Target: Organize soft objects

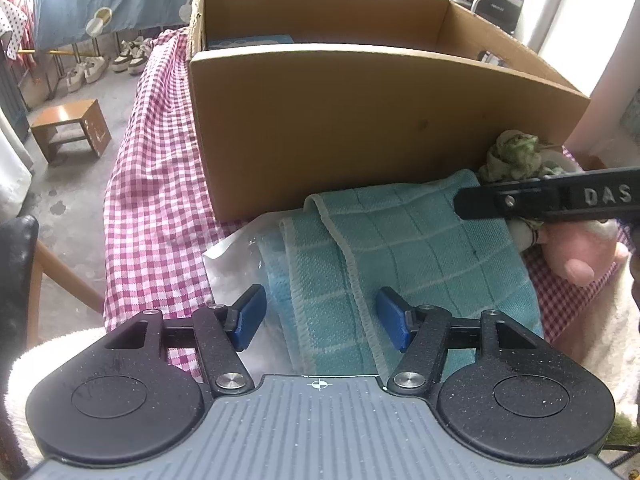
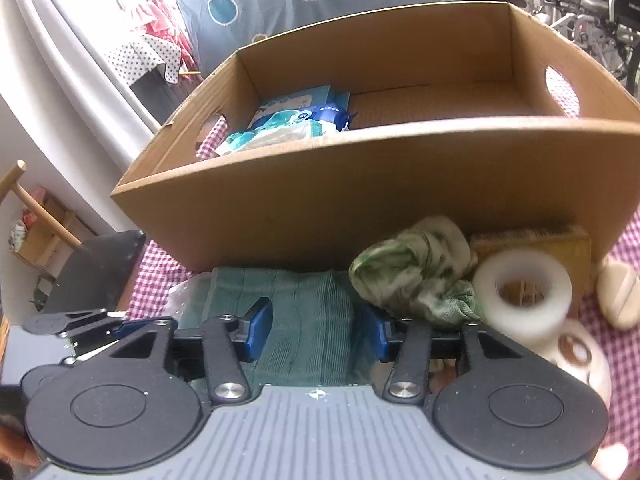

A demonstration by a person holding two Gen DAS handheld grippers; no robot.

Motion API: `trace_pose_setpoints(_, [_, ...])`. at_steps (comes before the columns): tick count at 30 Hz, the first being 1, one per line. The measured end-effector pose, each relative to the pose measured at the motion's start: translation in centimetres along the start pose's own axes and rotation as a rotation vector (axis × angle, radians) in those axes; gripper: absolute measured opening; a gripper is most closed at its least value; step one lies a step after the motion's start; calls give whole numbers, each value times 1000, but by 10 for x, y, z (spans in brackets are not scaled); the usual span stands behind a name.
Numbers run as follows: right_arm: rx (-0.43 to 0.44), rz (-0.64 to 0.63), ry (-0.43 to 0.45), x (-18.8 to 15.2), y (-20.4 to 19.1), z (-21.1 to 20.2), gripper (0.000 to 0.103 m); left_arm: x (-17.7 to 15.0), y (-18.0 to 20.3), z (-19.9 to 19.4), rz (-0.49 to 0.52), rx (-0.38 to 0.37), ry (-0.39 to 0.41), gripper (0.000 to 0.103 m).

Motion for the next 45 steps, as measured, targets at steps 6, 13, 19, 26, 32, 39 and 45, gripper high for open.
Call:
trace_pose_setpoints(6, [-14,-53,-34,9,-4,20,52,-2,-7,-1,-18,-31,7,66])
trace_pose_setpoints(13, [-2,-92,-39,10,-4,24,27,-7,-12,-3,-4,-41,37,66])
trace_pose_setpoints(19, [47,-149,28,15,-9,2,14,-11,-6,-7,38,-21,75,66])
trace_pose_setpoints(26, [45,-302,116,34,-27,-18,14,-3,3,-17,74,32,139,66])
trace_pose_setpoints(32, [51,-365,124,36,-30,-16,14,1,0,-47,9,-61,160,66])
trace_pose_setpoints(39, [162,-376,161,34,-23,-22,14,-13,22,-27,102,10,136,64])
trace_pose_setpoints(45, [285,-405,211,15,-21,-42,14,-14,18,-5,59,82,103,65])
Point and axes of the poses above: each gripper's, at about its wrist camera, not at the fingertips, and z roughly the way its jaws point, y to its right, x to its top, the point moved 1 cm from there along z, roughly the way its jaws point, and after that the axes turned 14 degrees about -z, right-handed, at the moved point
